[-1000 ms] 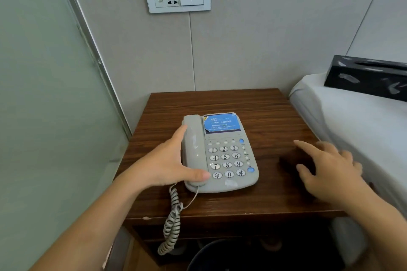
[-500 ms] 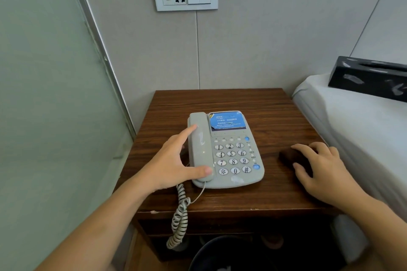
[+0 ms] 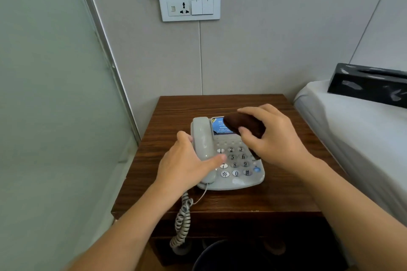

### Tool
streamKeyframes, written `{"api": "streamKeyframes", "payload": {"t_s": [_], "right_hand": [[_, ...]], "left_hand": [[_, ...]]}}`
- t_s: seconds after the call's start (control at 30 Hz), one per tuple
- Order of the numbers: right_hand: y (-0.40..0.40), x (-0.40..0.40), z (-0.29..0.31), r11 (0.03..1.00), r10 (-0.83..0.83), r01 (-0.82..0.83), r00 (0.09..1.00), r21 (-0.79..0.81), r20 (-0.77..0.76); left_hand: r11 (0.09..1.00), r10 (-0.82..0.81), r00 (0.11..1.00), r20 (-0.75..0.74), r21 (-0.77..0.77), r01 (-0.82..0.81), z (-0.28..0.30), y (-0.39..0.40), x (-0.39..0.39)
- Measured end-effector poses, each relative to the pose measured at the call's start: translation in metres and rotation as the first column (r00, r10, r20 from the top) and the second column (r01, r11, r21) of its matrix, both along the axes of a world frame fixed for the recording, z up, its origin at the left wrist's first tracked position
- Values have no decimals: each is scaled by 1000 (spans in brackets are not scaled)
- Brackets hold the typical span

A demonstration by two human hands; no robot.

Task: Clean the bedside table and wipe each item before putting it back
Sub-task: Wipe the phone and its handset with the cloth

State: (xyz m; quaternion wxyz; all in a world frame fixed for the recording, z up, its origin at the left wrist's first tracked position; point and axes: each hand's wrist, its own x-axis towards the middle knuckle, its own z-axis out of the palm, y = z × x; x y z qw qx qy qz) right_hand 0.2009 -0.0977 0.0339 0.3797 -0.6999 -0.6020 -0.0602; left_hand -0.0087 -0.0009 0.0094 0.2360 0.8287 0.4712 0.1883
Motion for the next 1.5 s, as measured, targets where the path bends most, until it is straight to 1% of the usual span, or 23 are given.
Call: {"api": "streamKeyframes", "payload": {"t_s": [0.07,0.13,0.23,0.3,0.4,0.53,0.63,0.7,0.77,0.83,0.9,0.97,1.03,1.1,1.2,1.27,1.33,1.4,1.5], "right_hand": [[22,-15,3,991,125,-124,992,-40,20],[44,-27,-1,972,202,-193,977,-136,60],[70,-34,-10,937,269,-227,954,-265,135],[75,-31,-10,924,299,-245,941,-294,156],[61,-27,-7,898,374,-289,900,-332,226],[54,-22,0,856,443,-331,866,-397,231],[88,-17,6,899,371,-274,891,-343,261],[112,-12,8,927,284,-202,929,-315,239],[121,-11,6,936,232,-156,947,-315,220],[109,-16,2,936,256,-186,942,-299,215],[81,-22,0,913,336,-268,921,-308,195],[48,-27,-1,870,410,-326,895,-370,178],[26,-30,-3,849,432,-326,881,-416,192],[29,-29,-2,857,415,-307,887,-413,203],[69,-23,2,903,338,-250,915,-350,218],[101,-16,6,931,251,-171,940,-322,229],[122,-14,9,936,208,-123,950,-330,234],[125,-18,7,938,194,-108,951,-329,242],[92,-26,0,947,205,-125,944,-295,258]], "left_hand": [[1000,-12,1000,0,-26,12,-1,2,1],[998,-23,999,28,-53,24,-4,3,-1],[996,-29,998,48,-79,33,-11,4,-2],[995,-33,998,56,-90,38,-13,4,-1],[996,-30,999,18,-81,32,-11,6,0],[997,-34,999,-36,-65,31,-12,5,0],[998,-51,996,-78,-31,49,-12,7,1],[998,-50,995,-88,-33,47,-11,7,1],[998,-43,995,-86,-42,39,-12,6,1],[998,-40,996,-80,-41,37,-11,7,1],[998,-43,997,-69,-44,40,-10,10,1],[997,-58,996,-68,-49,55,-8,11,1],[997,-79,993,-83,-34,76,-8,10,1],[996,-83,993,-84,1,84,-8,8,1],[997,-69,994,-88,40,73,-10,6,1],[997,-59,994,-90,34,63,-11,4,1],[999,-45,995,-85,9,46,-12,3,0],[999,-41,996,-82,-2,41,-12,3,-1],[999,-52,996,-77,-7,52,-11,7,-1]]}}
